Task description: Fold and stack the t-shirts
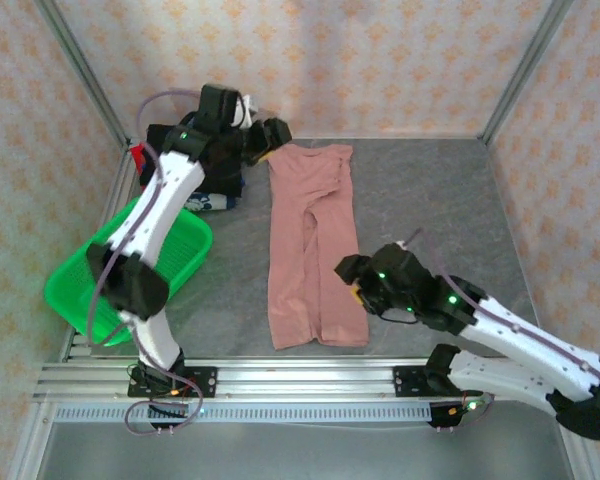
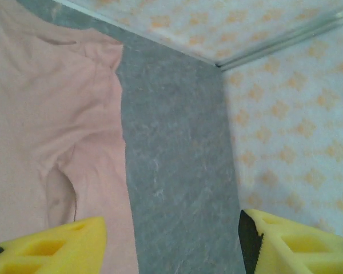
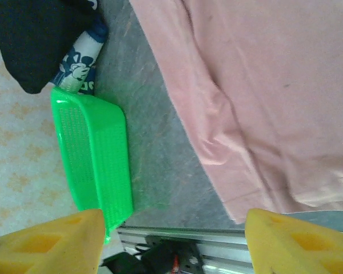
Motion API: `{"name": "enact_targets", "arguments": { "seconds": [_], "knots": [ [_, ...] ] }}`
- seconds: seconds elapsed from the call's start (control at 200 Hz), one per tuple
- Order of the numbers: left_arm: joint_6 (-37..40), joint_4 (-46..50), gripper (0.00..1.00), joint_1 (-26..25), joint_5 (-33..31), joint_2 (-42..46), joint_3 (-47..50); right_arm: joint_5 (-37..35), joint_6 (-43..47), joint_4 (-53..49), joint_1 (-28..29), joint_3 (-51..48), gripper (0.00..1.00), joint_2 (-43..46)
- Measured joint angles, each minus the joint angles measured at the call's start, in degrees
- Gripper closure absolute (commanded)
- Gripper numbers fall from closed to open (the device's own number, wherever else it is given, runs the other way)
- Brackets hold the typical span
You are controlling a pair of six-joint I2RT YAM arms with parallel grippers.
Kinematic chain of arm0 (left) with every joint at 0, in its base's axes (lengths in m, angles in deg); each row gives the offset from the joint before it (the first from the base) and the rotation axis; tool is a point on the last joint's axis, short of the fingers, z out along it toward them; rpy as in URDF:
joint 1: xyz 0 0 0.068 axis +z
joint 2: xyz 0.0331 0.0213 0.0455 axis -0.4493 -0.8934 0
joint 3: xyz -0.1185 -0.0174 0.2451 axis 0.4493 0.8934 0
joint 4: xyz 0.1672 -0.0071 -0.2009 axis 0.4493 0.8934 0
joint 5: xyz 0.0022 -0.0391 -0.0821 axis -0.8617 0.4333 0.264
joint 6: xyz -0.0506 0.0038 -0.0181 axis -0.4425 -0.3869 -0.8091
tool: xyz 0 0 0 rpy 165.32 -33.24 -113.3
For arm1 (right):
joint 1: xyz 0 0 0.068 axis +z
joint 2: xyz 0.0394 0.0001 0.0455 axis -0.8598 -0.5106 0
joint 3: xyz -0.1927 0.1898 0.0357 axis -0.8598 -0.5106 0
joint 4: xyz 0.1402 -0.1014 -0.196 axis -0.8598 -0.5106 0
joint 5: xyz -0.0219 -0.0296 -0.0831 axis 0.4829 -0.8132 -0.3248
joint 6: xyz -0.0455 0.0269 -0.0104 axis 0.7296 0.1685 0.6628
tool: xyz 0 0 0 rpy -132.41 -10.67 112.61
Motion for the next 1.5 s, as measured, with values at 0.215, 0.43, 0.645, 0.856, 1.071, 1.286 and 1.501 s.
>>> {"name": "enact_targets", "arguments": {
  "seconds": [0.215,0.43,0.645,0.856,1.071,1.286,1.501],
  "knots": [
    [-1.53,2.16,0.45,-9.66,-3.67,19.41,35.45,5.66,6.95,-5.09,-0.87,-10.29,0.36,2.51],
    [-9.97,3.28,0.50,-20.39,-8.63,32.83,57.94,9.68,10.21,-4.83,-0.87,-18.32,0.38,2.56],
    [-20.20,-4.46,0.53,-27.52,-11.08,37.86,70.71,11.41,11.26,-2.38,-0.87,-22.60,0.38,2.49],
    [-26.38,-14.12,0.56,-31.17,-11.87,34.05,74.31,12.02,11.78,-0.13,-0.87,-24.11,0.39,0.94],
    [-28.65,-20.52,0.59,-32.24,-11.85,28.00,75.43,12.39,11.76,1.57,-0.87,-25.73,0.39,0.61],
    [-29.51,-20.81,0.61,-32.63,-11.87,27.10,75.47,12.37,11.72,1.99,-0.87,-26.32,0.39,1.14],
    [-30.49,-22.08,0.68,-34.56,-11.87,25.68,75.54,12.35,11.56,2.75,-0.87,-26.75,0.39,1.07]
  ]
}}
